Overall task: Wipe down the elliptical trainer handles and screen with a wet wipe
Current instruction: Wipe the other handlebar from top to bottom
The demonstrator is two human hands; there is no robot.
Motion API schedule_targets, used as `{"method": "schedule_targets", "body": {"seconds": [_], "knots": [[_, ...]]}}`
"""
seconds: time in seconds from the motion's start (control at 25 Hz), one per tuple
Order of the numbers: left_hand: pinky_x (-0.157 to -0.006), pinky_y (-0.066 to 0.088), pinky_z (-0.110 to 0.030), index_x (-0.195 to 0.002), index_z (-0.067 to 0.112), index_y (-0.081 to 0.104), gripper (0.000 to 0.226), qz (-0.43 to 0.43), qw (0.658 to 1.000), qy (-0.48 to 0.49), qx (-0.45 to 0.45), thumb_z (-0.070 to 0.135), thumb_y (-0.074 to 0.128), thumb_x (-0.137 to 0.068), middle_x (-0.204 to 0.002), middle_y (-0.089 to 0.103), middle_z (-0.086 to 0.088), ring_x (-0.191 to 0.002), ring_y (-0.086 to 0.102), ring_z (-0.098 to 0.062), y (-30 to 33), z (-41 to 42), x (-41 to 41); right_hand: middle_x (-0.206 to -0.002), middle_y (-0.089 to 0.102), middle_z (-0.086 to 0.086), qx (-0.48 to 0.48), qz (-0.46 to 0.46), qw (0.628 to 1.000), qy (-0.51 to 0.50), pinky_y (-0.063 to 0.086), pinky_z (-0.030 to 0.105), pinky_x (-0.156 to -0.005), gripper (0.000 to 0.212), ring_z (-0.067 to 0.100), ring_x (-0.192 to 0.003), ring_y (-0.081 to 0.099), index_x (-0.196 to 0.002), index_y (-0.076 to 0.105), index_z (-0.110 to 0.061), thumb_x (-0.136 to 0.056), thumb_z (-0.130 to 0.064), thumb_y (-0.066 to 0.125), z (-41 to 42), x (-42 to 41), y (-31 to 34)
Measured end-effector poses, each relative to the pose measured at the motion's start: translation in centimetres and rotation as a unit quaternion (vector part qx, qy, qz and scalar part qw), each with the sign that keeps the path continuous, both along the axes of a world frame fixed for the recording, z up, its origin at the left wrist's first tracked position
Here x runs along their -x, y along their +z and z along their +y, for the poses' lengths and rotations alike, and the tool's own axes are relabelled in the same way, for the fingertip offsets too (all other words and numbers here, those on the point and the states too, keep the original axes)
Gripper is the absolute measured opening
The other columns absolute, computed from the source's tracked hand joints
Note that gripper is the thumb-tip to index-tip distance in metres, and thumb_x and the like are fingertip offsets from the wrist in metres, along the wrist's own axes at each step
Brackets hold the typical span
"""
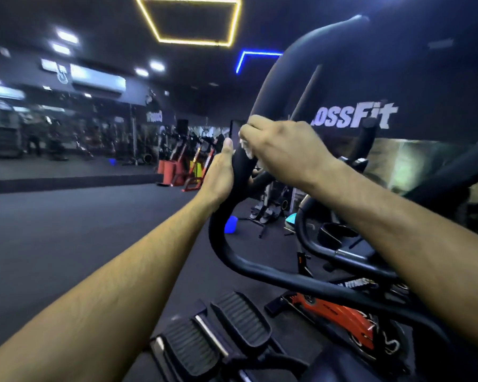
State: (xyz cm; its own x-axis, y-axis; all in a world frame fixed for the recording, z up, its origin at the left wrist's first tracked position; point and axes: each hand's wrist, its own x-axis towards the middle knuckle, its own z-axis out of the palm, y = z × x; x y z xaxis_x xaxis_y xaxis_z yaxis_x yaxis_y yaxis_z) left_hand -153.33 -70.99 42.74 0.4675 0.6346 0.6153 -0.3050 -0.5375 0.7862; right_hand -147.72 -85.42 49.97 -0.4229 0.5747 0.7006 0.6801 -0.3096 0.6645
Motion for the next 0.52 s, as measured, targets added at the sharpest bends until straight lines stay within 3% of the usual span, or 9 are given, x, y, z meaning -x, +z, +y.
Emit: {"method": "schedule_targets", "body": {"seconds": [0.08,0.16,0.24,0.32,0.4,0.52], "knots": [[-0.077,0.056,-0.031,-0.082,0.006,0.077,0.082,-0.016,0.997,-0.049,0.049,0.053,0.017,-0.113,-0.071,0.075,-0.011,-0.068,0.071,-0.02,0.8,-0.5,0.3,-0.083,0.061,0.004,-0.08,0.025,0.995,0.059,0.022,0.026,-0.045,0.004,0.032,-0.053,0.062,-0.089,0.064,-0.016,-0.088,-0.018,0.062,-1.1,-0.5,2.3],[-0.071,0.056,-0.032,-0.103,-0.005,0.072,0.089,-0.046,0.991,-0.1,0.082,0.061,0.013,-0.109,-0.081,0.075,-0.021,-0.072,0.069,-0.027,2.0,-0.9,0.5,-0.08,0.06,0.003,-0.153,0.053,0.982,0.096,0.024,0.025,-0.045,0.007,0.031,-0.052,0.062,-0.088,0.064,-0.017,-0.094,-0.022,0.063,-1.3,-1.1,3.6],[-0.075,0.057,-0.033,-0.115,-0.007,0.068,0.091,-0.09,0.983,-0.117,0.108,0.065,0.012,-0.107,-0.098,0.071,-0.028,-0.086,0.069,-0.032,3.1,-2.0,0.0,-0.079,0.059,0.002,-0.137,0.064,0.983,0.106,0.025,0.025,-0.043,0.006,0.03,-0.049,0.062,-0.087,0.062,-0.018,-0.093,-0.019,0.064,-0.3,-1.6,2.4],[-0.084,0.059,-0.037,-0.104,0.002,0.071,0.075,-0.135,0.981,-0.059,0.126,0.061,0.024,-0.11,-0.097,0.075,-0.019,-0.091,0.073,-0.026,3.5,-3.0,-0.9,-0.075,0.058,0.001,-0.082,0.041,0.987,0.135,0.022,0.025,-0.043,0.011,0.029,-0.044,0.062,-0.082,0.062,-0.017,-0.084,-0.013,0.072,0.3,-1.8,0.8],[-0.07,0.057,-0.035,-0.082,0.01,0.07,0.067,-0.154,0.98,0.018,0.128,0.055,0.029,-0.112,-0.075,0.072,-0.01,-0.069,0.071,-0.021,3.4,-3.5,-1.4,-0.075,0.059,0.001,-0.061,0.003,0.98,0.188,0.022,0.025,-0.044,0.009,0.027,-0.046,0.062,-0.081,0.063,-0.017,-0.084,-0.013,0.071,0.0,-2.7,1.8],[-0.057,0.045,-0.033,-0.078,0.003,0.073,0.089,-0.119,0.987,0.041,0.096,0.07,0.02,-0.105,-0.072,0.062,-0.025,-0.054,0.054,-0.028,2.8,-3.0,-1.5,-0.085,0.062,0.002,-0.146,0.022,0.965,0.219,0.028,0.025,-0.045,0.009,0.027,-0.056,0.064,-0.089,0.066,-0.018,-0.094,-0.02,0.058,-1.3,-4.0,6.1]]}}
